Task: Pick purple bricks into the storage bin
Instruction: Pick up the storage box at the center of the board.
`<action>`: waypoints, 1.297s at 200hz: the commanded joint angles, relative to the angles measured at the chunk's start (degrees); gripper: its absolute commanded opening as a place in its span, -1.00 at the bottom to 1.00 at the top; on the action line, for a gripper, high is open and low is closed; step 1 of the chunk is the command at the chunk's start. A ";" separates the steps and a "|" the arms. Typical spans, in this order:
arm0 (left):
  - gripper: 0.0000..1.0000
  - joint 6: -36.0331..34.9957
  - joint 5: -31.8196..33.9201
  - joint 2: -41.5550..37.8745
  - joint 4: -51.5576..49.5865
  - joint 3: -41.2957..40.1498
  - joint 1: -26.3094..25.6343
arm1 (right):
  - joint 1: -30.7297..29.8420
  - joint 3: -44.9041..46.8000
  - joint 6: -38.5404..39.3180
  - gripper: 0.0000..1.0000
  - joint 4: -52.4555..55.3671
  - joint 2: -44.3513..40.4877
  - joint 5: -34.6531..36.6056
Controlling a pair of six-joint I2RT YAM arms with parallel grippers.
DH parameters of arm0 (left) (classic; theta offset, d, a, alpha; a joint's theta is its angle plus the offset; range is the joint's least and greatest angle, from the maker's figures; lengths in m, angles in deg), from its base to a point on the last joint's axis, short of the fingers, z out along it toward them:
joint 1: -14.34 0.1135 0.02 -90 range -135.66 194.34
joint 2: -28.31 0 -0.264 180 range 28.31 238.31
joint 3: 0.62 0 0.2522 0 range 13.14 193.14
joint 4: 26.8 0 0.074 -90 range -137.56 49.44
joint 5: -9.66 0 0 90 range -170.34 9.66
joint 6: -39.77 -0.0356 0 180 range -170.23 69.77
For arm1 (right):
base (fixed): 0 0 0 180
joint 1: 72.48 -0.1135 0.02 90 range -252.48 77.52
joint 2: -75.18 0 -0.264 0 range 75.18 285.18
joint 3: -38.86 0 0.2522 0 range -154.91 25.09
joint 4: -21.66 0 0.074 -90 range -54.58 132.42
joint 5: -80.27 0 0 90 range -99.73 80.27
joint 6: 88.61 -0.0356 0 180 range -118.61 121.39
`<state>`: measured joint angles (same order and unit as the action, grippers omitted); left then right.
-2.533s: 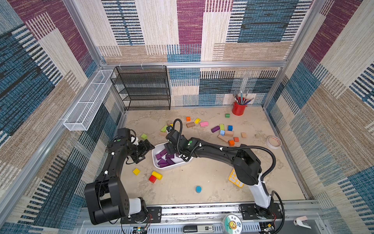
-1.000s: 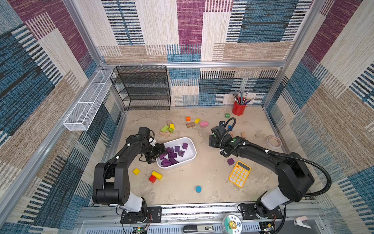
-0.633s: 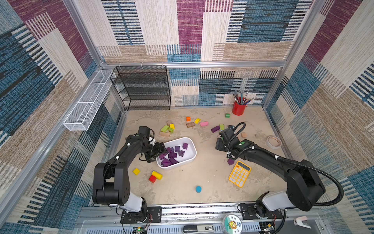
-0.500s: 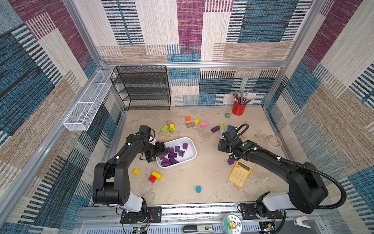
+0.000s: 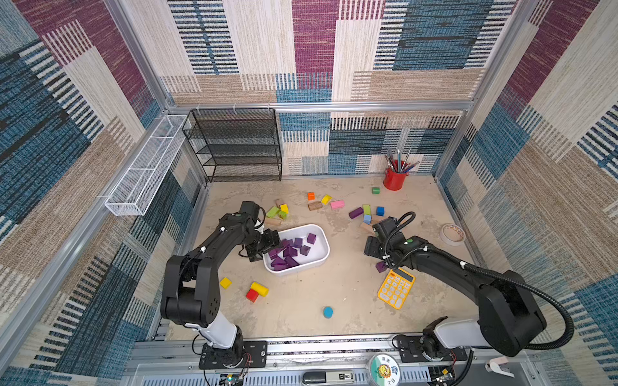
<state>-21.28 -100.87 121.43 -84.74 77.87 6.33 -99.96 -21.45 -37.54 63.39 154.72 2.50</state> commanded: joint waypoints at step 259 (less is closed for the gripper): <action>0.75 -5.38 16.94 -3.21 -8.45 9.00 -0.34 | -0.96 0.06 -3.81 0.47 -1.20 3.01 -9.60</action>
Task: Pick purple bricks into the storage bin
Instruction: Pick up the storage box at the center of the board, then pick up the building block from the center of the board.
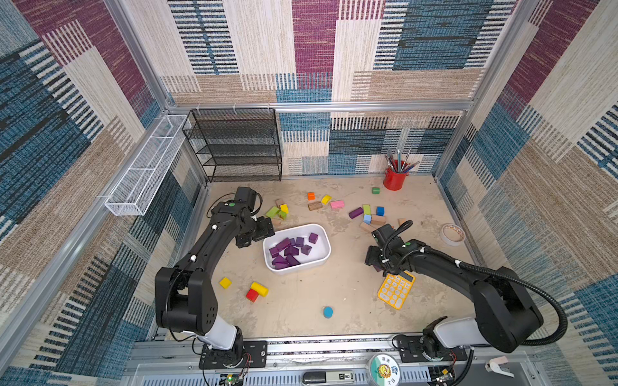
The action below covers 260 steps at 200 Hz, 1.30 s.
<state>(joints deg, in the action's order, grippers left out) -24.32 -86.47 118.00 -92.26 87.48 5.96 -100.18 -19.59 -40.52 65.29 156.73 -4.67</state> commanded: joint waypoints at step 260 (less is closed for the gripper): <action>0.74 -2.00 -10.48 -4.56 4.29 -5.33 0.03 | -4.64 -9.15 -26.15 0.47 11.80 5.34 6.12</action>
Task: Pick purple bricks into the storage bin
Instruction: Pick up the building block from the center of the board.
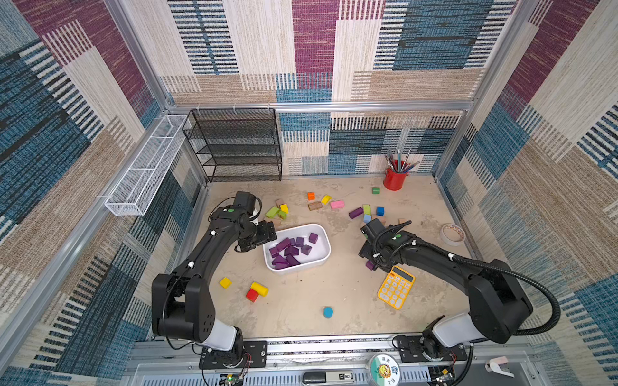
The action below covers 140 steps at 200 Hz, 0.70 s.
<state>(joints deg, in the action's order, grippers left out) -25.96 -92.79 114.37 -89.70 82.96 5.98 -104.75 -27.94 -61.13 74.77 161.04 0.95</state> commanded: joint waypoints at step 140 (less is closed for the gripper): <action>0.74 -0.80 -12.09 -3.16 5.07 -2.82 -0.03 | -0.07 -0.69 -8.57 0.08 0.94 4.28 -0.47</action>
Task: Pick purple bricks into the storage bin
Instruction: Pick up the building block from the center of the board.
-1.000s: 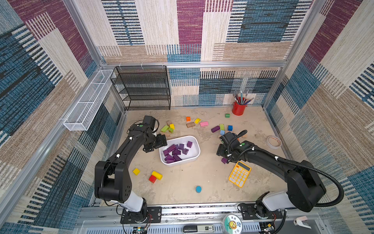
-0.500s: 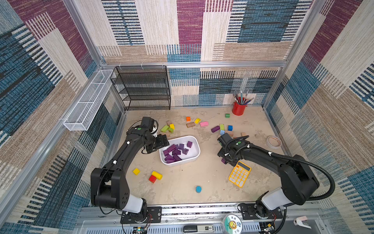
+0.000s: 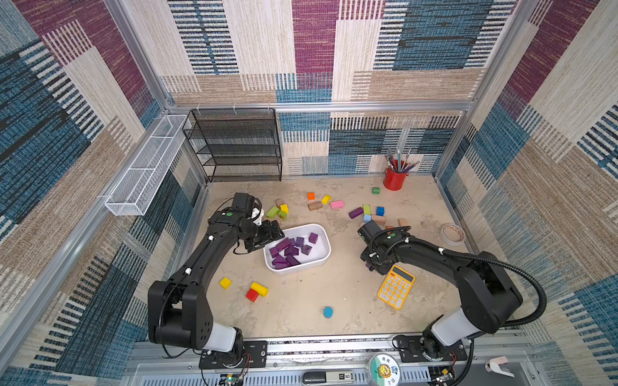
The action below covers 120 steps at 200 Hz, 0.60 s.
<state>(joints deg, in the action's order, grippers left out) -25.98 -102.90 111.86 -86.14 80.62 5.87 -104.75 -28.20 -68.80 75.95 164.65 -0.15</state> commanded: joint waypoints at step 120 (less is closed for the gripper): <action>0.74 -0.70 -4.81 -0.93 2.76 -1.12 0.08 | -0.07 0.04 -0.92 -0.23 -0.85 2.02 2.33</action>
<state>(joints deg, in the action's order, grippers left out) -26.00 -106.38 111.46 -84.26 79.68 5.98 -104.75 -28.14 -69.02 75.60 166.68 0.42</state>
